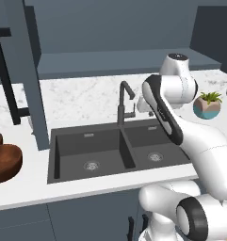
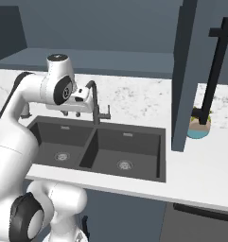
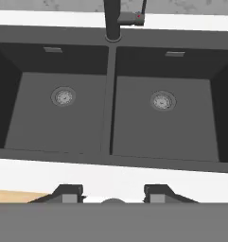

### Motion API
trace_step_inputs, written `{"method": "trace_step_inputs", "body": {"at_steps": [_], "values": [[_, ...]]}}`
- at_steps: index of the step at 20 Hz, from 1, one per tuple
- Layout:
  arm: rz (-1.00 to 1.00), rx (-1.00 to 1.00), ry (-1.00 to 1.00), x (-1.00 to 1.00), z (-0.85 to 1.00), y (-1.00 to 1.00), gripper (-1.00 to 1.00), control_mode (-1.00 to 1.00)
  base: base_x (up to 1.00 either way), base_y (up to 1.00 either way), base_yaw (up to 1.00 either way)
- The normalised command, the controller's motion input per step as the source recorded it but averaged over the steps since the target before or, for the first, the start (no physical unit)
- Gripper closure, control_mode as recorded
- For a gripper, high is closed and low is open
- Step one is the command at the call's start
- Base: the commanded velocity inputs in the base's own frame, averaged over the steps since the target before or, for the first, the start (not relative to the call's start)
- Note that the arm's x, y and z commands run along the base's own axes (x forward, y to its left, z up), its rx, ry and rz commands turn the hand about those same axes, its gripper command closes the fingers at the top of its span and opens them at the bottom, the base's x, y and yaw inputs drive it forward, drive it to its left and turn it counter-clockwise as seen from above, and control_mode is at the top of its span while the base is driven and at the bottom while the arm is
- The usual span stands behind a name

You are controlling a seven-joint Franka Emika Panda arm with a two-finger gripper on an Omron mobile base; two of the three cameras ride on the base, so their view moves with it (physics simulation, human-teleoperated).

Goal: Pick up the bowls on the counter and stack them on top of one another in the open cabinet. Place the smaller bowl on top of the larger bowl.

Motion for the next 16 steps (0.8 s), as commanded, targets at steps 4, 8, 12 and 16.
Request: {"method": "trace_step_inputs", "body": {"at_steps": [4, 8, 12, 16], "values": [[0.00, 0.00, -0.12, -0.16, 0.00, 0.00, -1.00, -1.00, 0.00, 0.00, 0.00], [0.00, 0.00, -0.20, -0.44, 0.00, 0.00, -1.00, -1.00, 0.00, 0.00, 0.00], [0.00, 0.00, -0.03, -0.16, 0.00, 0.00, -1.00, -1.00, 0.00, 0.00, 0.00], [0.00, 0.00, -0.06, -0.65, -0.04, 0.00, -1.00, 1.00, -0.25, 0.00, 0.00]]}}
